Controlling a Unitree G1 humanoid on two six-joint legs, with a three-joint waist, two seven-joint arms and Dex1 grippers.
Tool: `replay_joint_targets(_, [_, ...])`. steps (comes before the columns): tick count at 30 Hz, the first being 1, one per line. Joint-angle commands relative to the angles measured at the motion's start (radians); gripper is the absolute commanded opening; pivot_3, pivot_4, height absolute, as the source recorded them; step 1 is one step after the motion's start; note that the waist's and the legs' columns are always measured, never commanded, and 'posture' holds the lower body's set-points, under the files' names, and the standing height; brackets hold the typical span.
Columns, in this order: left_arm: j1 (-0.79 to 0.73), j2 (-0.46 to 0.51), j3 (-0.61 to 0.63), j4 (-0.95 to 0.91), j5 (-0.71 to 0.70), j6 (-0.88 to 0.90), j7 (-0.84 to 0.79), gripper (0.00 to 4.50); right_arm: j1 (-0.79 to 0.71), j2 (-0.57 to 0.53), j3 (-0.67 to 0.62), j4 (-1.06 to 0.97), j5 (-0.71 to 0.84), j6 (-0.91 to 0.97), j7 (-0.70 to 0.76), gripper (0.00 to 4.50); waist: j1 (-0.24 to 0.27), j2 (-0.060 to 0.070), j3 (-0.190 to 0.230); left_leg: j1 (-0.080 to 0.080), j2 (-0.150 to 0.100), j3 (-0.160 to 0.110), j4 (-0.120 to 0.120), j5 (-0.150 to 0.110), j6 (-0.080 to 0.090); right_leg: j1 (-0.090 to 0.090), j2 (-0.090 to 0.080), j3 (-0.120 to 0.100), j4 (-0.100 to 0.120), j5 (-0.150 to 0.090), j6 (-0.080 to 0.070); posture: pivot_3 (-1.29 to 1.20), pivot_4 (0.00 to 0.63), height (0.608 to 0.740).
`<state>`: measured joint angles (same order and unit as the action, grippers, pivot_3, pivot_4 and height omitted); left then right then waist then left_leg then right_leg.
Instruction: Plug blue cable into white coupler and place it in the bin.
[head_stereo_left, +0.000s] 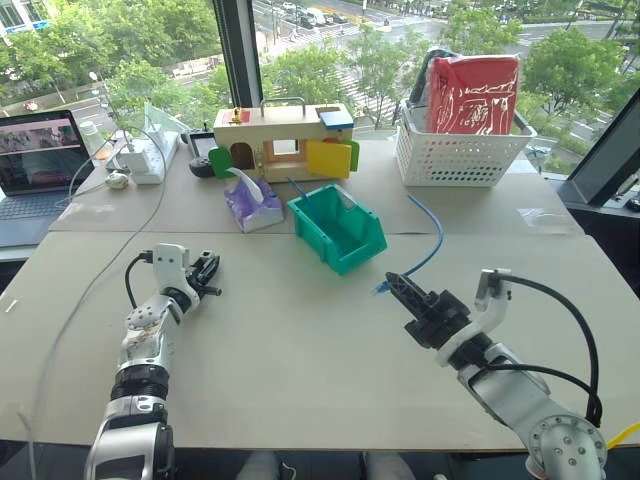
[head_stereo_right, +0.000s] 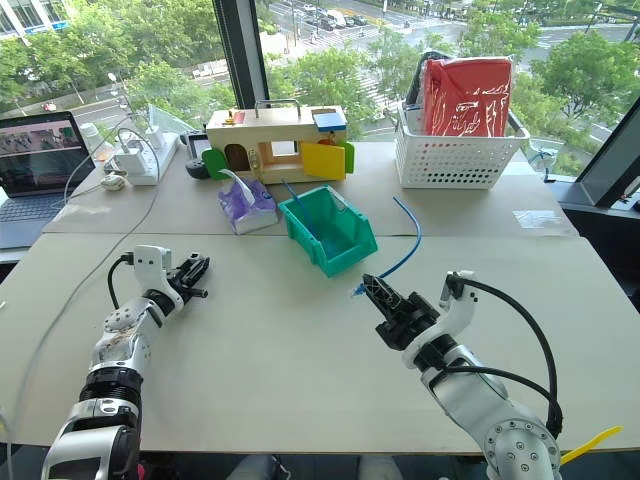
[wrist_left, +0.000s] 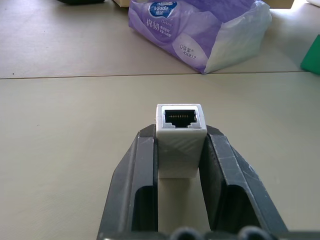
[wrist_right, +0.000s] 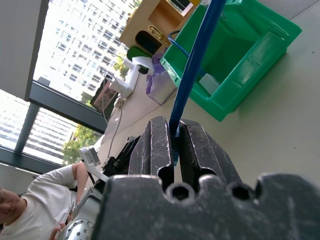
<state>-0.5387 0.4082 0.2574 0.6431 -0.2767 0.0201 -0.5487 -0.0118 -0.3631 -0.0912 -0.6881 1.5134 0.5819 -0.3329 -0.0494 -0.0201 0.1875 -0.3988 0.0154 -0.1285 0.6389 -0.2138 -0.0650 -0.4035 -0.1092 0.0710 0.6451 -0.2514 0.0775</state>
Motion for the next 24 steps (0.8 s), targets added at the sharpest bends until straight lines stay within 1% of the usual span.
replay_joint_targets(1, [0.003,-0.016,-0.083,-0.141,-0.067,0.033,-0.22,0.64,0.001,-0.014,-0.014,-0.043,0.005,-0.018,0.01,0.0,0.002,0.0,0.0,0.0,0.0,0.0,0.0,0.0,0.0,0.0,0.0,0.0,0.0,0.0,0.0,0.0,0.15,0.74])
replay_joint_targets(4, [0.038,-0.018,-0.232,-0.303,-0.076,0.12,-0.402,0.64,-0.004,-0.034,-0.016,-0.036,-0.002,-0.009,0.02,0.0,0.007,0.0,0.0,-0.002,0.0,0.0,0.0,0.0,-0.001,0.0,0.0,0.0,-0.002,0.0,0.0,0.0,0.15,0.74])
replay_joint_targets(5, [0.043,-0.023,-0.292,-0.364,-0.073,0.163,-0.44,0.64,-0.008,-0.056,-0.021,-0.01,-0.046,0.002,0.03,0.0,0.006,0.0,0.0,-0.003,0.0,0.0,0.0,0.0,-0.001,0.0,0.0,0.0,-0.002,0.0,0.0,0.0,0.15,0.74])
replay_joint_targets(8, [0.052,-0.032,-0.419,-0.506,-0.085,0.274,-0.52,0.64,-0.013,-0.09,-0.027,0.027,-0.109,0.007,0.04,0.0,0.004,0.0,0.0,-0.002,0.0,0.0,0.0,0.0,-0.001,0.0,0.0,0.0,-0.003,0.0,0.0,0.0,0.15,0.74])
replay_joint_targets(9, [0.055,-0.029,-0.44,-0.533,-0.088,0.296,-0.535,0.64,-0.014,-0.094,-0.024,0.026,-0.116,0.007,0.043,0.0,-0.001,0.0,0.0,-0.002,0.0,0.0,0.0,0.0,-0.001,0.0,0.0,0.0,-0.002,0.0,0.0,0.0,0.15,0.74])
replay_joint_targets(11, [0.061,-0.032,-0.521,-0.599,-0.078,0.354,-0.564,0.64,-0.008,-0.105,-0.014,0.01,-0.15,0.012,0.04,0.0,-0.013,0.0,0.0,-0.001,0.0,0.0,0.0,0.0,0.0,-0.001,0.0,0.0,0.0,-0.001,-0.002,0.0,0.15,0.74])
replay_joint_targets(13, [0.062,-0.038,-0.58,-0.637,-0.054,0.387,-0.565,0.64,0.003,-0.11,-0.008,-0.01,-0.18,0.016,0.031,0.0,-0.018,0.0,0.0,0.0,0.0,0.0,0.0,0.0,0.0,0.0,0.0,0.0,0.001,-0.002,-0.003,0.0,0.15,0.74])
replay_joint_targets(15, [0.051,-0.025,-0.633,-0.63,0.004,0.414,-0.546,0.64,0.019,-0.148,0.002,-0.026,-0.232,0.048,0.025,0.0,-0.018,0.0,0.0,0.0,0.0,0.0,0.0,0.0,0.0,0.0,0.0,0.0,0.001,-0.002,-0.002,0.0,0.15,0.74])
replay_joint_targets(17, [0.036,-0.013,-0.683,-0.617,0.065,0.43,-0.526,0.64,0.03,-0.192,0.02,-0.022,-0.328,0.08,0.021,0.0,-0.018,0.0,0.0,0.0,0.0,0.0,0.0,0.0,0.0,0.0,0.0,0.0,0.001,-0.002,-0.002,0.0,0.15,0.74])
replay_joint_targets(18, [0.031,-0.013,-0.693,-0.615,0.078,0.443,-0.516,0.64,0.032,-0.194,0.024,-0.019,-0.351,0.084,0.023,0.0,-0.017,0.0,0.0,0.0,0.0,0.0,0.0,0.0,0.0,0.0,0.0,0.0,0.001,-0.002,-0.002,0.0,0.15,0.74])
replay_joint_targets(21, [0.006,-0.002,-0.738,-0.615,0.134,0.482,-0.497,0.64,0.024,-0.165,0.046,-0.016,-0.372,0.093,0.023,0.0,-0.013,0.0,0.0,0.0,0.0,-0.001,0.0,0.0,0.0,0.001,0.0,0.0,0.001,-0.002,-0.002,0.0,0.15,0.74])
replay_joint_targets(24, [-0.036,-0.032,-0.754,-0.641,0.166,0.603,-0.423,0.64,0.013,-0.123,0.073,-0.032,-0.387,0.095,0.036,0.0,-0.007,0.0,0.0,0.001,0.0,-0.001,0.0,0.0,0.0,0.002,0.0,0.0,0.0,-0.003,0.0,0.0,0.15,0.74])
